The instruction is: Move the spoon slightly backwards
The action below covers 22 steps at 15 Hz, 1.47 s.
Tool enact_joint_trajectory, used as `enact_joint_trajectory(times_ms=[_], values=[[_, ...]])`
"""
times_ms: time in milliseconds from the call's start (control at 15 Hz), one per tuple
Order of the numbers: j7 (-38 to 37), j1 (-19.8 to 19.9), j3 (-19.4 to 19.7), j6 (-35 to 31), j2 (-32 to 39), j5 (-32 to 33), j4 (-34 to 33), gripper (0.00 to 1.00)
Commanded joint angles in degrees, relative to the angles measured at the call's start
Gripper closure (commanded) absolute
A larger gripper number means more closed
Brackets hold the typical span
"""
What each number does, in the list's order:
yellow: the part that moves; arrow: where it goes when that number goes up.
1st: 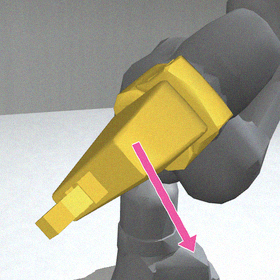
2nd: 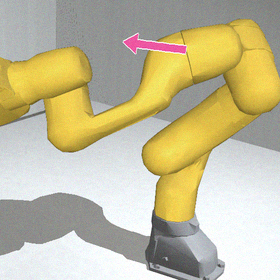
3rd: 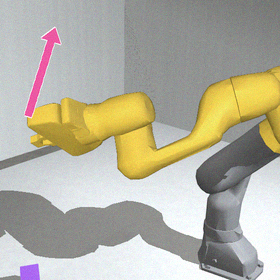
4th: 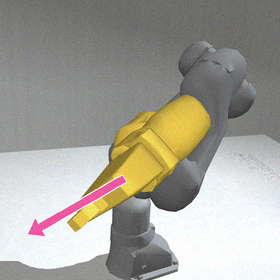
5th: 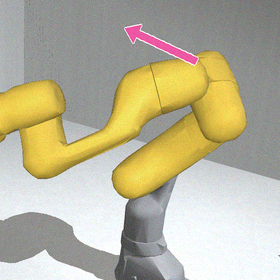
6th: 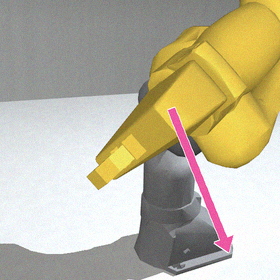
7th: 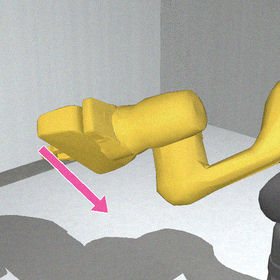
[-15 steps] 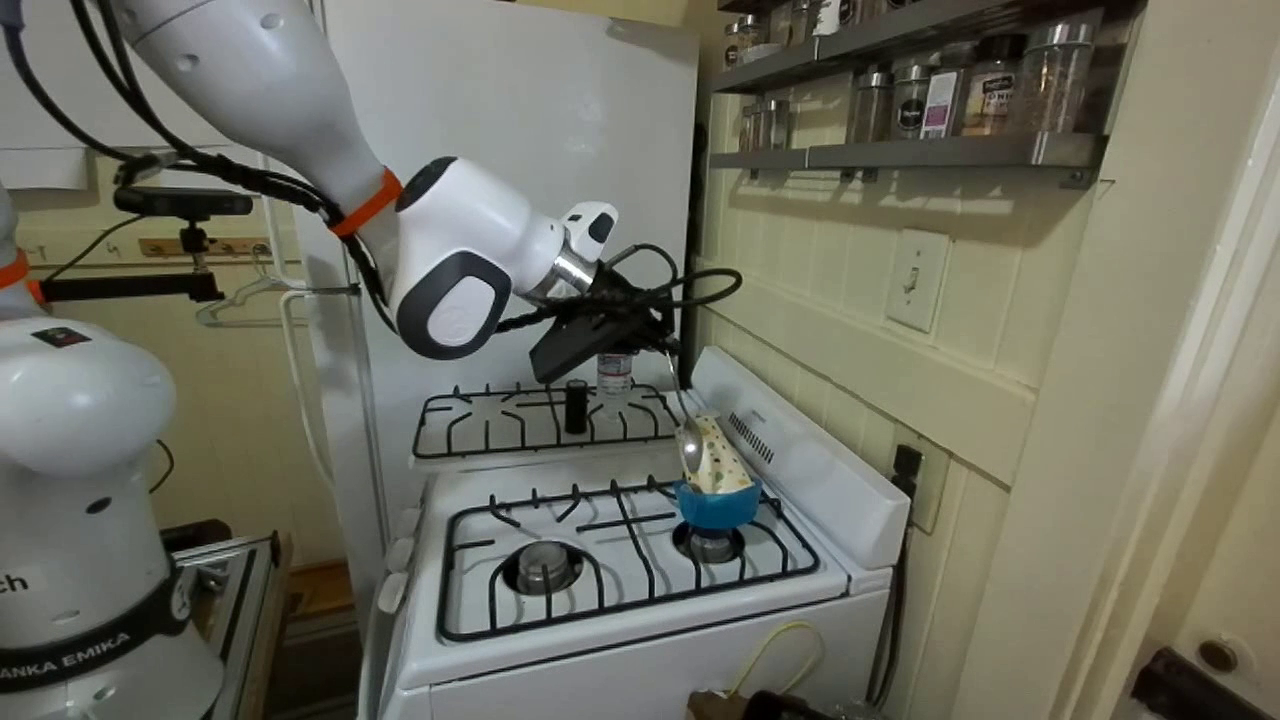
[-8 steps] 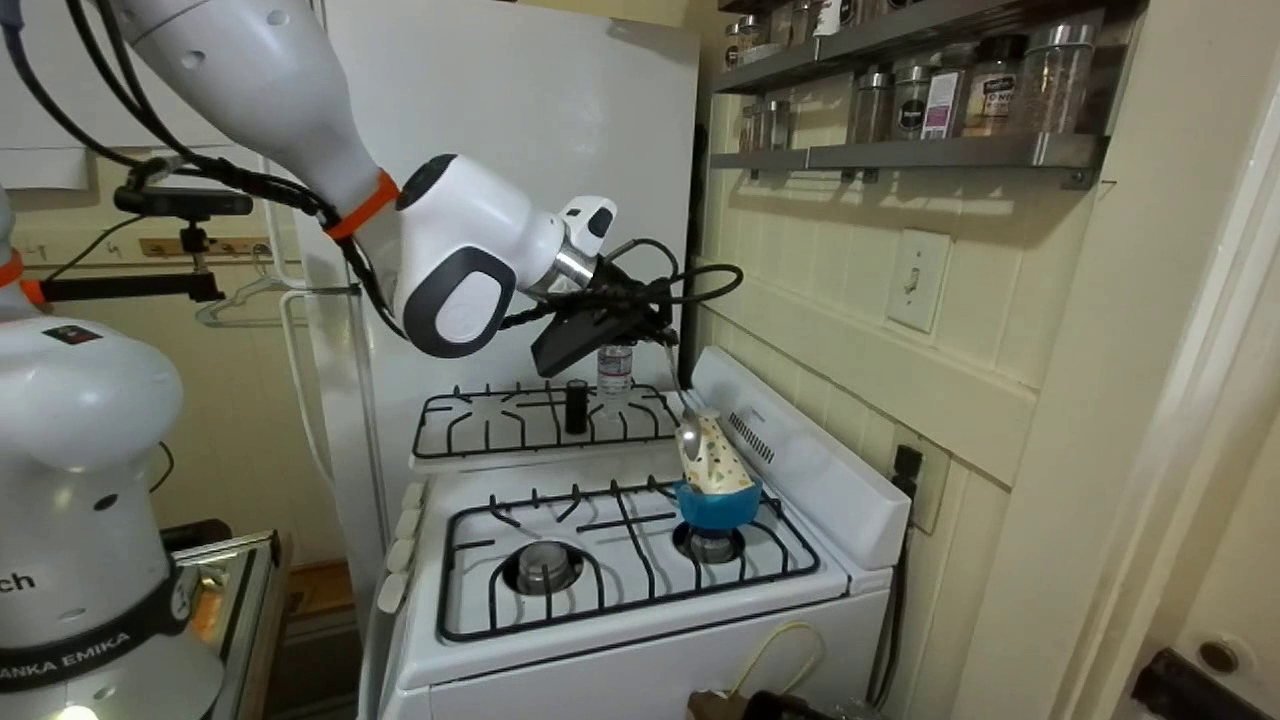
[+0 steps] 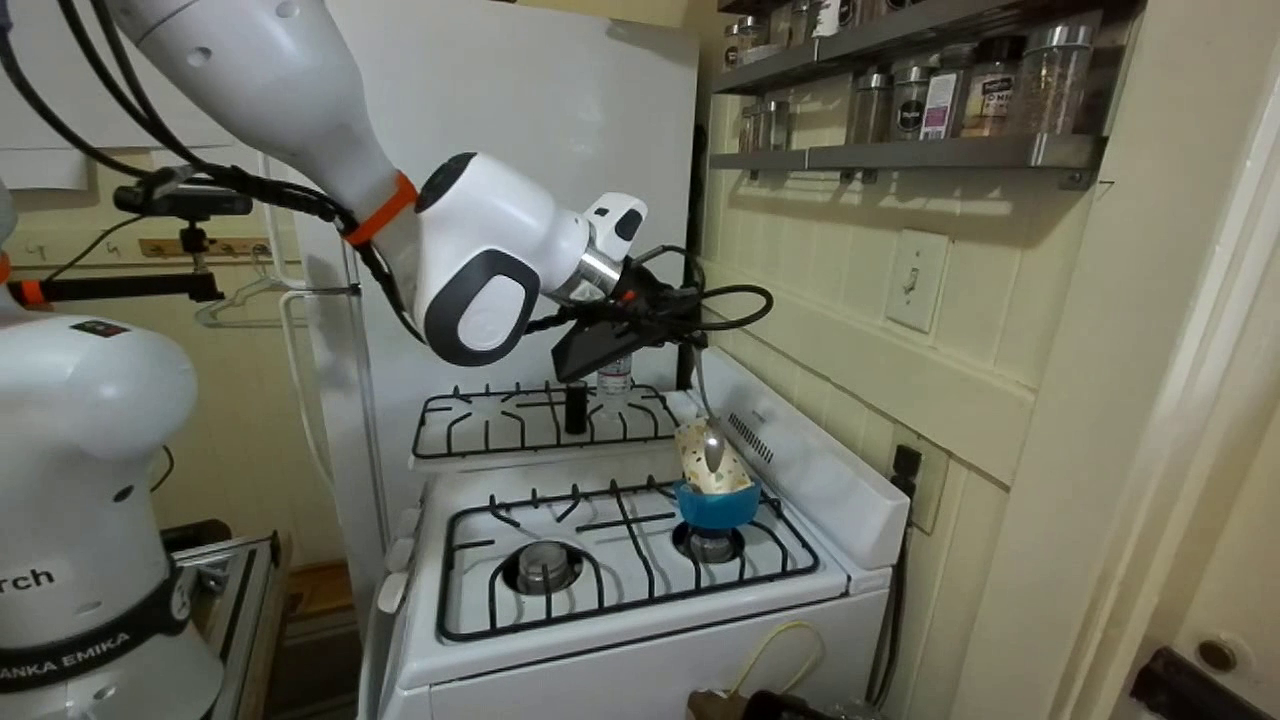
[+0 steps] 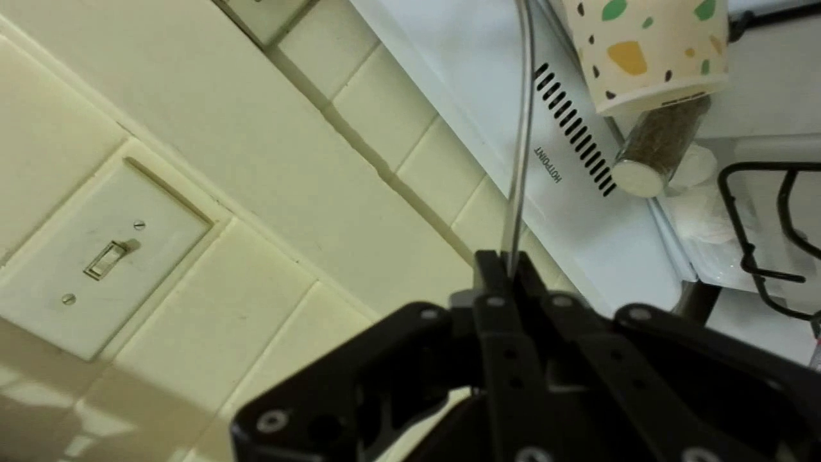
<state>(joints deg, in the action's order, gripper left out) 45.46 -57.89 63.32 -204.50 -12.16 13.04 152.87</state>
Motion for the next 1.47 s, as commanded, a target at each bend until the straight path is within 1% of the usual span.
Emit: enact_joint_trajectory(times_ms=[0, 133, 267, 467, 533, 600, 733, 800, 867, 1067, 1400], values=[[-4.6, -6.1, 5.0, -0.1, 5.4, -1.4, -3.3, 0.99], [-6.6, -7.7, 6.3, -0.5, 9.1, -3.3, -4.5, 0.99], [-8.5, -8.9, 7.4, 0.1, 11.0, -4.1, -5.2, 0.99], [-12.4, -9.5, 7.6, 1.1, 14.1, -4.3, -6.0, 0.99], [-15.2, 3.0, -4.9, 1.5, 15.6, -3.1, -6.4, 0.99], [-16.4, 4.9, -7.2, 1.4, 17.1, -3.4, -7.2, 0.99], [-18.5, 13.8, -16.8, 0.5, 20.2, -4.0, -8.7, 0.99], [-20.8, 8.4, -11.2, 0.8, 21.8, -2.6, -9.6, 0.99], [-22.2, 11.6, -14.0, 0.8, 23.4, -1.9, -10.6, 0.99], [-25.9, 15.5, -17.1, 1.1, 27.1, 0.0, -13.4, 0.99], [-28.6, 22.0, -22.8, 1.6, 31.9, 1.4, -18.4, 0.99]])
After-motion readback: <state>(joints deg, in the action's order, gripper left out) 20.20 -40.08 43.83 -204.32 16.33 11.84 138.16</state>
